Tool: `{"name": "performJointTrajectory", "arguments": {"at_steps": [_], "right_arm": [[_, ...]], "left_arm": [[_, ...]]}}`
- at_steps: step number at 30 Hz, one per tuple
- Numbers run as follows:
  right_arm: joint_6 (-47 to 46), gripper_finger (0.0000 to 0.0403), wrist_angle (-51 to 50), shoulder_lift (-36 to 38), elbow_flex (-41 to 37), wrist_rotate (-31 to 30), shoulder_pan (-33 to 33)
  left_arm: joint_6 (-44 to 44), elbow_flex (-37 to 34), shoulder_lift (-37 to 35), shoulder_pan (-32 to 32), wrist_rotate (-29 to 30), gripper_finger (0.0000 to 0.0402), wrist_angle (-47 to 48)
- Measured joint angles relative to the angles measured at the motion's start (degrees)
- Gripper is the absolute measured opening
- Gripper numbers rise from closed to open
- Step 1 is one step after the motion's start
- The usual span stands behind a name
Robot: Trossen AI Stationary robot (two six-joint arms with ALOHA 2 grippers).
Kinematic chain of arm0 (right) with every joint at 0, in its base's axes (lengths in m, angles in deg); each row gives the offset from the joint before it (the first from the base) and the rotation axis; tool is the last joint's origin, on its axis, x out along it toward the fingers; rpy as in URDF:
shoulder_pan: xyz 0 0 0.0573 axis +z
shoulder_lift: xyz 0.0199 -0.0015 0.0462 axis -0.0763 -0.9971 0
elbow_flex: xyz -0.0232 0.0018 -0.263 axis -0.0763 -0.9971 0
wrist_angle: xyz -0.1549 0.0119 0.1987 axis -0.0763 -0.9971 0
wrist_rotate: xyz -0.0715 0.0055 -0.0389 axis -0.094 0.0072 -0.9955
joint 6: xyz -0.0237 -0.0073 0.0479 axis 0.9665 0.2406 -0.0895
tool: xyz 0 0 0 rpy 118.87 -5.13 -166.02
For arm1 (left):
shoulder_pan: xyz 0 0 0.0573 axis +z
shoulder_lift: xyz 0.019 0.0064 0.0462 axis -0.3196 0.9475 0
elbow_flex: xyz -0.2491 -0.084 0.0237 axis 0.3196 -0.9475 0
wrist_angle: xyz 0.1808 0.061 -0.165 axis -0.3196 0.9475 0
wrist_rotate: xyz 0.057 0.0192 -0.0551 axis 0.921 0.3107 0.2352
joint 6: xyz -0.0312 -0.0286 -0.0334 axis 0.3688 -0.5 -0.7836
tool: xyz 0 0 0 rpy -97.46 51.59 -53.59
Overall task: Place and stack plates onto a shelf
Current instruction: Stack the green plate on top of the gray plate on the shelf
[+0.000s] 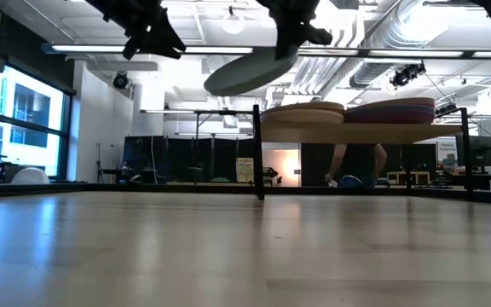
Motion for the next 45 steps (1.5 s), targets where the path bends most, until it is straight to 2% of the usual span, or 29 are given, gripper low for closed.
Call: {"name": "performJointTrajectory", "arguments": {"at_steps": [8, 16, 22, 30, 38, 45], "right_arm": [[9.6, 0.0003, -0.8, 0.9, 3.2, 10.3, -10.0], [19.0, 0.0003, -1.5, 1.0, 3.5, 23.1, -21.8], [27.8, 0.0003, -5.0, 1.0, 3.4, 33.1, -30.5], [37.7, 0.0003, -7.4, 0.9, 0.3, 36.8, -37.9], [37.8, 0.0003, -6.6, 0.8, -7.7, 38.1, -38.3], [36.2, 0.0003, -2.4, 0.7, -12.4, 38.4, -36.0]], "left_arm": [[0.7, 0.0, 0.0, 1.4, -0.1, 0.0117, 0.8], [0.0, 0.0, 0.0, 1.8, 0.0, 0.0117, 1.4], [-4.5, 0.0, 0.0, 1.8, 0.2, 0.0117, 1.3], [-7.4, 0.0, 0.0, 1.8, 3.2, 0.0117, 1.2], [-8.5, 0.0, 0.1, 1.8, 4.6, 0.0117, 1.2], [-8.9, 0.0, 0.1, 1.8, 4.6, 0.0117, 1.2]]}}
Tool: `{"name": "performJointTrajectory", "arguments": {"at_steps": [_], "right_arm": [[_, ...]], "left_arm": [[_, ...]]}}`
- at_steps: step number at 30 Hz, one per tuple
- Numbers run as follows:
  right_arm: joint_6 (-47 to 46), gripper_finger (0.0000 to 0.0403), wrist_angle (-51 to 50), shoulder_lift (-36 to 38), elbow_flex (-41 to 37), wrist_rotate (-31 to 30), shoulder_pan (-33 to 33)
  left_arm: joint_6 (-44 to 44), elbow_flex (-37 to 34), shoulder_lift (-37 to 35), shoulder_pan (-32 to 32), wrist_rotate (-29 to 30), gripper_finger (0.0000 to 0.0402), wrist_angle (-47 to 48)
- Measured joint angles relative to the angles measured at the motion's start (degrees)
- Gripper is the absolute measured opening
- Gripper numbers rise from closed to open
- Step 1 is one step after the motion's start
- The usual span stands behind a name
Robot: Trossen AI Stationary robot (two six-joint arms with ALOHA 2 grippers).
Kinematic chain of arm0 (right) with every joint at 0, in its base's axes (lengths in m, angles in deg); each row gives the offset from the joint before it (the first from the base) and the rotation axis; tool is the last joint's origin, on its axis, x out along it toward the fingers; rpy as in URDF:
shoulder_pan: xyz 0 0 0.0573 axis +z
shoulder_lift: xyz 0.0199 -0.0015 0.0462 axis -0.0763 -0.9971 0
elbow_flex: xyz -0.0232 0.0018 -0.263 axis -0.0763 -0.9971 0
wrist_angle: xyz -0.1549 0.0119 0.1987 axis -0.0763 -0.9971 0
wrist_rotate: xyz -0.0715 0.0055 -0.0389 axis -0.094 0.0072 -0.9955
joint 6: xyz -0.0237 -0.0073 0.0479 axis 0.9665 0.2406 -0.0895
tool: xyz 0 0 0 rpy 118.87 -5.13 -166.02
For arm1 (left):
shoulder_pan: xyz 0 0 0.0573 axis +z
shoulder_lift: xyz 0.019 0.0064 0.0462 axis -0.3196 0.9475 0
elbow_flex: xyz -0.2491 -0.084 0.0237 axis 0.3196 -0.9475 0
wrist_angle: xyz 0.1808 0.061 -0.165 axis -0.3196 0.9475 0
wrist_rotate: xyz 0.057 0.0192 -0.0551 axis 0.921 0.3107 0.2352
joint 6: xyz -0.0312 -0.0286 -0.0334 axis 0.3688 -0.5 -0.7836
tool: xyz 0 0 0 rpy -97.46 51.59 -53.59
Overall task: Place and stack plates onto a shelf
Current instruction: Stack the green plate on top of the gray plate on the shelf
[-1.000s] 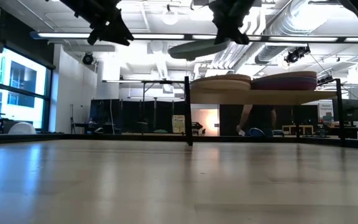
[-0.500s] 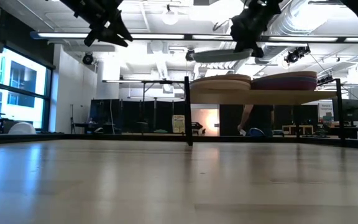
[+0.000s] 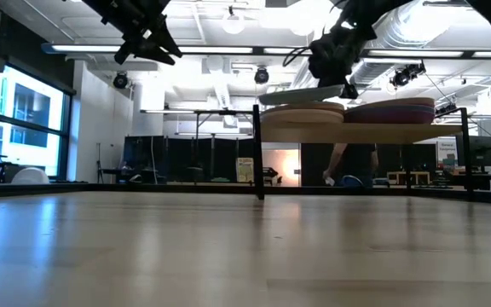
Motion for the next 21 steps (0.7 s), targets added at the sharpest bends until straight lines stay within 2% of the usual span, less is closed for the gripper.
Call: {"name": "performJointTrajectory", "arguments": {"at_steps": [6, 9, 16, 19, 21], "right_arm": [[-1.5, 0.0003, 1.9, 0.0, -2.2, -0.2, 1.5], [-1.5, 0.0005, 2.1, 0.0, -2.2, -2.8, 2.0], [-1.2, 0.0044, 2.3, -0.1, -2.2, -5.7, 2.1], [-1.7, 0.0059, 2.6, -0.1, -2.2, -11.0, 2.1], [-1.9, 0.0062, 2.7, -0.2, -2.2, -12.3, 2.1]], "left_arm": [[0.0, 0.0, 0.0, 0.0, 0.0, 0.0117, 0.0], [0.0, 0.0, 0.0, 0.0, 0.0, 0.0117, 0.0], [0.0, 0.0, 0.0, 0.0, 0.0, 0.0117, 0.0], [0.0, 0.0, 0.0, 0.0, 0.0, 0.0117, 0.0], [0.0, 0.0, 0.0, 0.0, 0.0, 0.0117, 0.0]]}}
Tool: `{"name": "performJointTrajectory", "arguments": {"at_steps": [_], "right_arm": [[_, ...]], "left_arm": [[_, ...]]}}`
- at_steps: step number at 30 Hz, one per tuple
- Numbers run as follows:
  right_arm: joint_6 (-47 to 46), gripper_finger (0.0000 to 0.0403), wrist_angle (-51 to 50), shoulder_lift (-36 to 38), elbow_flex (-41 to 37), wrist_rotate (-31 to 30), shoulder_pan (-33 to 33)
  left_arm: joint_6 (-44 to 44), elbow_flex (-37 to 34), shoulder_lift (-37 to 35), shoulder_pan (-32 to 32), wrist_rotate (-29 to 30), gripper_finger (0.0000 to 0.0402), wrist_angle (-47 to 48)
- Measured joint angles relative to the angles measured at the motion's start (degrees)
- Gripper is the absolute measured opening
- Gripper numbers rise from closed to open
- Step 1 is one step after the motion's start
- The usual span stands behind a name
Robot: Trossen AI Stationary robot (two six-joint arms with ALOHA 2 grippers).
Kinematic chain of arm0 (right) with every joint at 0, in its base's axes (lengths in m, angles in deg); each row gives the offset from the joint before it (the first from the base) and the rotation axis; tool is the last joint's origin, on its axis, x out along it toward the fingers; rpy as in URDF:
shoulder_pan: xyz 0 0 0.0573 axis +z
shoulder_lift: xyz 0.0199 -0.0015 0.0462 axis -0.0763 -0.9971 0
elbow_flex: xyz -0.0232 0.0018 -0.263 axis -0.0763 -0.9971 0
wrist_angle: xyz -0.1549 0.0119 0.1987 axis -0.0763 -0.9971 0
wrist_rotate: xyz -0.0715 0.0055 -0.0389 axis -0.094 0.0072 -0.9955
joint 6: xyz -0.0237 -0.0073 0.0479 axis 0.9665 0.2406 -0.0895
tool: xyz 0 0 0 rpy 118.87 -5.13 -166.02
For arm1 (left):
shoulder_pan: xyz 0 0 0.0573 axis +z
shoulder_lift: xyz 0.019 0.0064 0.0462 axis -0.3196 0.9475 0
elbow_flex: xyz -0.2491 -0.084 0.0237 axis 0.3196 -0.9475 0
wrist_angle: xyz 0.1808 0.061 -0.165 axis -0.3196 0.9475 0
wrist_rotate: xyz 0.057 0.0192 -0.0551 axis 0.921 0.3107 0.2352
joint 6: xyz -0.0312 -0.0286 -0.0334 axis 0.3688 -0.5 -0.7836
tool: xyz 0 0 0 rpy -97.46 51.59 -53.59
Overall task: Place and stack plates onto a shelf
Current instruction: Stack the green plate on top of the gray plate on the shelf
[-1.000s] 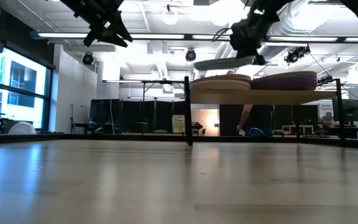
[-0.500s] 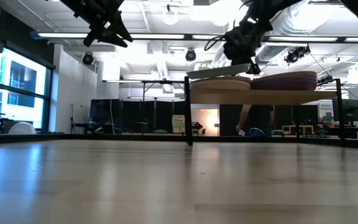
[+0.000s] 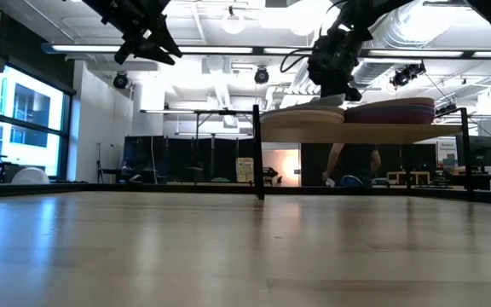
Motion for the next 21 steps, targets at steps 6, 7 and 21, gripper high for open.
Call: {"name": "performJointTrajectory", "arguments": {"at_steps": [6, 7, 21], "right_arm": [[0.0, 0.0064, 1.3, 0.0, 0.0, 0.1, 0.0], [0.0, 0.0064, 1.6, 0.0, 0.0, 0.1, 0.0], [1.9, 0.0065, 0.9, 0.0, 0.1, -3.8, 0.4]], "left_arm": [[0.0, 0.0, 0.0, 0.0, 0.0, 0.0117, 0.0], [0.0, 0.0, 0.0, 0.0, 0.0, 0.0117, 0.0], [0.0, 0.0, 0.0, 0.0, 0.0, 0.0117, 0.0]]}}
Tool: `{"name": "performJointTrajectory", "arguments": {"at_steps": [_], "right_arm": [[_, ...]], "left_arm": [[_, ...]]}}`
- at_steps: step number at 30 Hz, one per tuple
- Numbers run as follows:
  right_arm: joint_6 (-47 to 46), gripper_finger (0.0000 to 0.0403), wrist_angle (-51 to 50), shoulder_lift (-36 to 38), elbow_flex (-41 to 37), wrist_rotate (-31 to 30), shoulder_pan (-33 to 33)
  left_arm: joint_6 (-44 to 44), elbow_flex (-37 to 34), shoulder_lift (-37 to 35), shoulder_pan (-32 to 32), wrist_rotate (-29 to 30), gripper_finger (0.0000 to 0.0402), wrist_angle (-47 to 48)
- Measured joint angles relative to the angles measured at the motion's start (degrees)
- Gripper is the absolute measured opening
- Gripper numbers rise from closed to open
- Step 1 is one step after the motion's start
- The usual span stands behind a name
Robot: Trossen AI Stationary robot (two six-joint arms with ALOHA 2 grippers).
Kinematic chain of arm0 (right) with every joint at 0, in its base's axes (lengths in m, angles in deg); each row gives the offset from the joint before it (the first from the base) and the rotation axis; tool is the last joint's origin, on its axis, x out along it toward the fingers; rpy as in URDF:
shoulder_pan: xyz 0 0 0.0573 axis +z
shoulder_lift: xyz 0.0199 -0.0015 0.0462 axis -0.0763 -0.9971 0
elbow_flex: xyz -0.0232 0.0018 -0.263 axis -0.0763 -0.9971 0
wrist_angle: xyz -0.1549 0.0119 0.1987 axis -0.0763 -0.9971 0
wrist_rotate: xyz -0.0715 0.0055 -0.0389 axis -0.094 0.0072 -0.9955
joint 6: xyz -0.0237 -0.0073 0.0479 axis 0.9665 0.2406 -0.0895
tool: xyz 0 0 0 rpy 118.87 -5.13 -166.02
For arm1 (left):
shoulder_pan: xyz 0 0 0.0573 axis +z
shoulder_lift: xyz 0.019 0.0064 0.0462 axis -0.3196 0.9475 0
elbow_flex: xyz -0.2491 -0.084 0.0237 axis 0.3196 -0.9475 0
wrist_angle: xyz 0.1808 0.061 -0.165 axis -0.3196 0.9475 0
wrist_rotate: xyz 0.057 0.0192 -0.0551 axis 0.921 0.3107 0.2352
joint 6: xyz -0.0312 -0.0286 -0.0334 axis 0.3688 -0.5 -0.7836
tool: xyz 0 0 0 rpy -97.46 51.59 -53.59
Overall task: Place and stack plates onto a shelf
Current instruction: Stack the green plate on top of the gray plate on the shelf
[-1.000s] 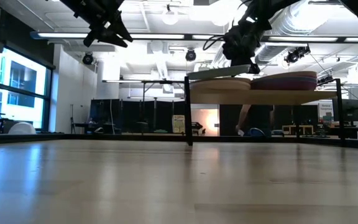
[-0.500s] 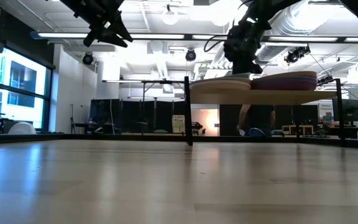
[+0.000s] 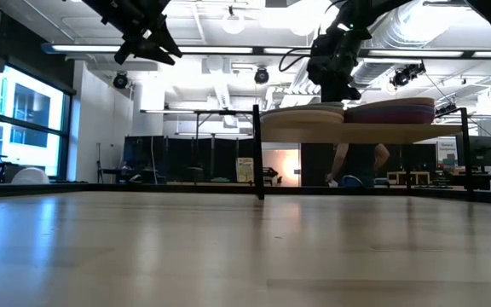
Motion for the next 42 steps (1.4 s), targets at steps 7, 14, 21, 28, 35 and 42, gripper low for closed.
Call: {"name": "performJointTrajectory", "arguments": {"at_steps": [7, 14, 21, 28, 35, 42], "right_arm": [[-0.8, 0.0064, 0.0, 0.7, 0.0, 0.0, 0.0], [-2.4, 0.0062, -0.7, 0.8, 0.1, 0.0, 2.1], [-3.6, 0.0062, -0.7, 0.8, 0.1, -0.8, 3.8], [-5.0, 0.0062, -0.6, 0.8, 0.1, -1.1, 3.7], [-6.4, 0.0062, -0.9, 0.8, 0.1, -1.0, 3.7], [-7.1, 0.0062, -1.6, 0.8, 0.1, -1.0, 3.7]], "left_arm": [[0.0, 0.0, 0.0, 0.0, 0.1, 0.0117, 0.0], [0.0, 0.0, 0.0, 0.3, 1.7, 0.0117, 0.0], [0.0, 0.0, 0.0, 0.3, 1.7, 0.0117, 0.0], [0.1, 0.0, 0.0, 0.4, 1.7, 0.0117, 0.0], [0.1, 0.0, 0.0, 0.4, 1.7, 0.0117, 0.0], [0.0, 0.0, 0.0, 0.4, 1.7, 0.0117, 0.0]]}}
